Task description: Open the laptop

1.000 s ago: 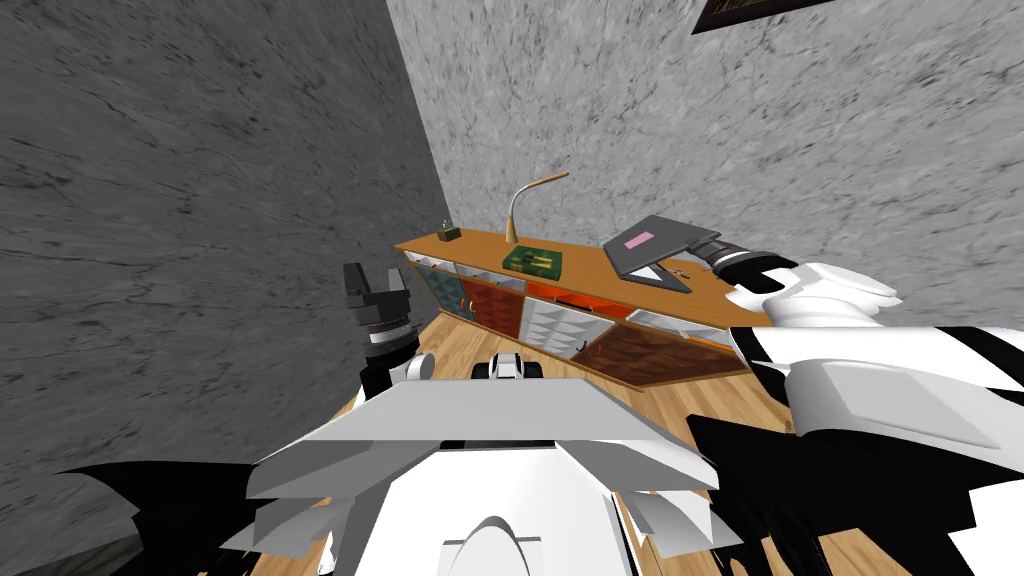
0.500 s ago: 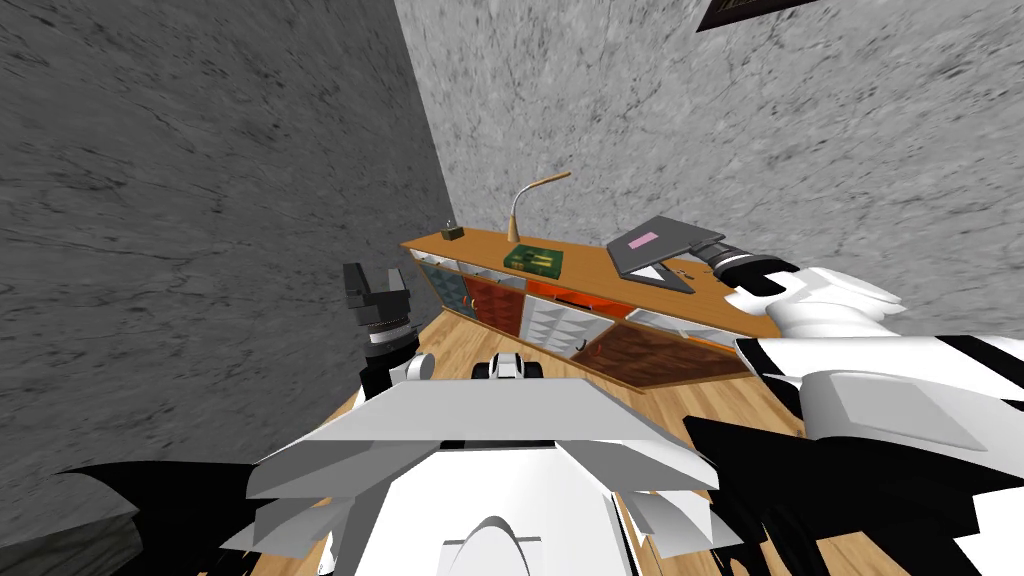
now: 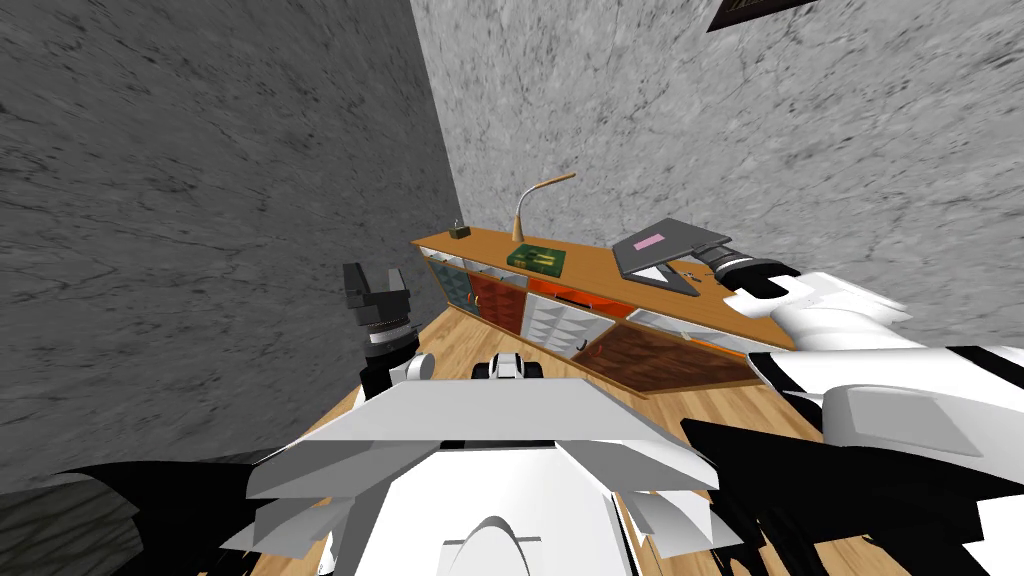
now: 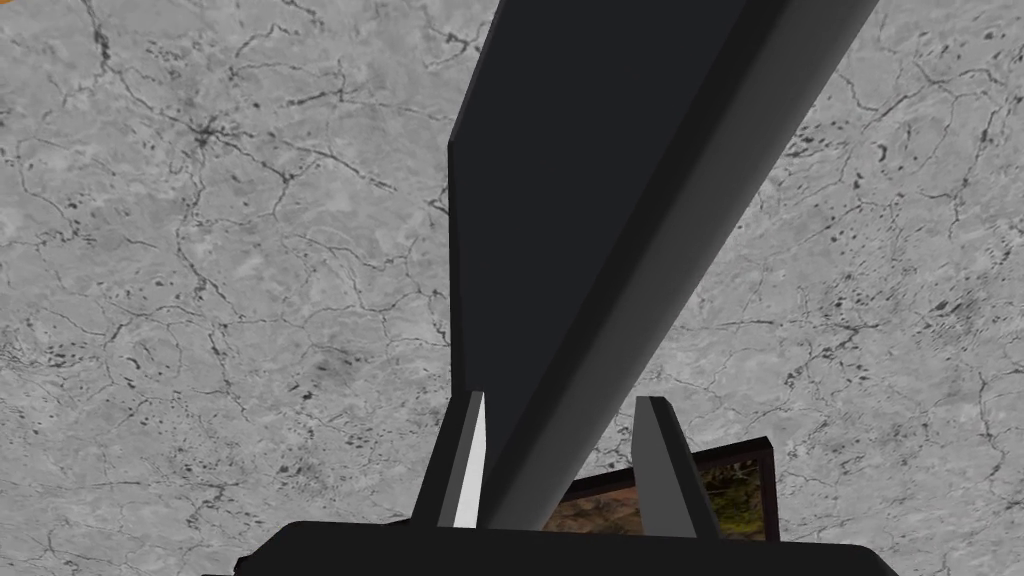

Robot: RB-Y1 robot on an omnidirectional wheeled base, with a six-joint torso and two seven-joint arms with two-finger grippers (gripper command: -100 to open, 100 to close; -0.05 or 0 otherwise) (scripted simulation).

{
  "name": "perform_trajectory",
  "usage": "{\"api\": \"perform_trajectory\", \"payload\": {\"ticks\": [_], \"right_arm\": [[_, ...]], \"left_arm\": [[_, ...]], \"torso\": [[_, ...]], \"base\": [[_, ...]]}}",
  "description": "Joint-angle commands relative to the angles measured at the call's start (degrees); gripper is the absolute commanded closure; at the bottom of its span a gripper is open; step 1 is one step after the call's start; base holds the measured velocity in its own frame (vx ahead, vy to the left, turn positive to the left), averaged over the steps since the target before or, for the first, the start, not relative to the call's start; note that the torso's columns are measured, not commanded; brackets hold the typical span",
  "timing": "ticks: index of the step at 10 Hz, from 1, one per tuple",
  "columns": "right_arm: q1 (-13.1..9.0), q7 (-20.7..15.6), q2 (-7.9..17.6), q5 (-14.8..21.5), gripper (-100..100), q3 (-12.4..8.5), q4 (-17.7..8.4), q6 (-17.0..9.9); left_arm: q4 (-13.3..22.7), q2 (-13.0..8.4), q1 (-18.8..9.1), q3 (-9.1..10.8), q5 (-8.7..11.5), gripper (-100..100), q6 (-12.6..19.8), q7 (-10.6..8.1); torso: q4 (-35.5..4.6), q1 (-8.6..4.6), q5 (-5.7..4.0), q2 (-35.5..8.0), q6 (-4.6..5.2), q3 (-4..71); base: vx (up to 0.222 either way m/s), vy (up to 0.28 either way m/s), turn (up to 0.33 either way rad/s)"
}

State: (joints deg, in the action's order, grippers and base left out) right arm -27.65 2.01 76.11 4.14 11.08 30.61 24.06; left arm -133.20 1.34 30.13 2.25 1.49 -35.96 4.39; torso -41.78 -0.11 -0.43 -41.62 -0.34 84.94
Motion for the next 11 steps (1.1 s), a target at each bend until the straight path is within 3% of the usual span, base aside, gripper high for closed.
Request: {"api": "perform_trajectory", "payload": {"ticks": [1,2,3,6,9,10,11], "right_arm": [[-3.6,0.2,-1.0,0.1,100,2.5,-5.5,2.8],[-1.3,-2.2,0.3,-2.5,100,5.6,-6.7,0.6],[-1.3,-2.2,0.3,-3.9,100,7.1,-6.7,0.6],[-1.3,-2.2,0.3,-7.8,100,7.6,-6.8,0.6],[-1.3,-2.2,0.3,-10.7,100,7.6,-6.7,0.6],[0.8,-4.6,1.6,-13.0,100,10.7,-7.0,-1.6],[1.3,-4.6,1.6,-16.8,100,9.2,-4.7,-1.6]], "left_arm": [[0.0,0.0,0.0,0.00,0.0,0,0.0,0.00],[0.0,0.0,0.0,-0.01,0.0,0,0.0,0.00],[0.0,0.0,0.0,-0.01,0.0,0,0.0,0.00],[0.0,0.0,0.0,0.00,0.0,0,0.0,0.00],[0.0,0.0,0.0,0.00,0.0,0,0.0,0.00],[0.0,0.0,0.0,0.00,0.0,0,0.0,0.00],[0.0,0.0,0.0,0.00,0.0,0,0.0,0.00]], "torso": [[0.0,0.02,0.10,0.0,-0.12,0.0],[-0.1,-0.09,0.10,0.0,-0.07,0.0],[0.0,-0.42,-0.18,-0.2,-0.15,-0.1],[0.0,-0.48,-0.29,0.0,0.34,0.0],[-0.1,-0.24,0.04,-0.1,0.06,-0.1],[-0.2,-0.16,0.15,-0.2,0.00,-0.1],[-0.1,-0.21,-0.02,-0.4,-0.18,-0.2]], "base": [[0.000,0.012,0.019],[-0.094,-0.029,0.272],[-0.121,-0.051,0.281],[-0.022,-0.009,0.003],[0.006,0.005,-0.011],[-0.104,-0.045,0.280],[-0.135,-0.049,0.240]]}}
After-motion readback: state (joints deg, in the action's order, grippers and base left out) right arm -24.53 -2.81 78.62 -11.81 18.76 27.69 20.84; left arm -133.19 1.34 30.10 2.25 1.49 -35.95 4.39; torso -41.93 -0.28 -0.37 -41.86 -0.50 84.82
